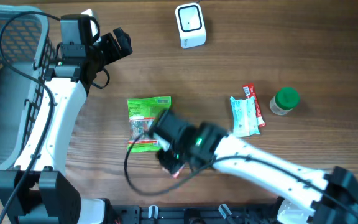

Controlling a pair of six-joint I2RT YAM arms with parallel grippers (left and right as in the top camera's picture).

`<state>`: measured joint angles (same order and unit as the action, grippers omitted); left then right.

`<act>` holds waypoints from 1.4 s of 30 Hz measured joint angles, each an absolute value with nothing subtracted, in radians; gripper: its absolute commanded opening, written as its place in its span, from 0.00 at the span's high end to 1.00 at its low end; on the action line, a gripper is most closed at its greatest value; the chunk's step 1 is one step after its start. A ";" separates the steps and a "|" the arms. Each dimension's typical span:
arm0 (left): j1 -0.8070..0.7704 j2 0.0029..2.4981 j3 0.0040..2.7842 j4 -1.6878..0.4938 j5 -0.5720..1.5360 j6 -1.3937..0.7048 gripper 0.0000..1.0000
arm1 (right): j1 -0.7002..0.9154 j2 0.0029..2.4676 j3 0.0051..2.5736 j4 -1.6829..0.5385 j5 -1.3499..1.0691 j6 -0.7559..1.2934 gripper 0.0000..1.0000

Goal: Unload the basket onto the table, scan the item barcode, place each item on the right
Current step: 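Reach the right gripper over to the small red packet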

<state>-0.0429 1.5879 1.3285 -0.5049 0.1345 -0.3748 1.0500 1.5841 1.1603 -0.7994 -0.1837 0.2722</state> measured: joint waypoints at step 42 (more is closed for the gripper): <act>-0.043 1.588 1.328 -0.505 0.134 -0.375 0.00 | 0.825 1.851 1.133 -0.713 -0.126 0.232 0.96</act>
<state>-0.0429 1.5879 1.3285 -0.5045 0.1345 -0.3748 0.8246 1.8515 1.1332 -0.7132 -0.1261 0.2317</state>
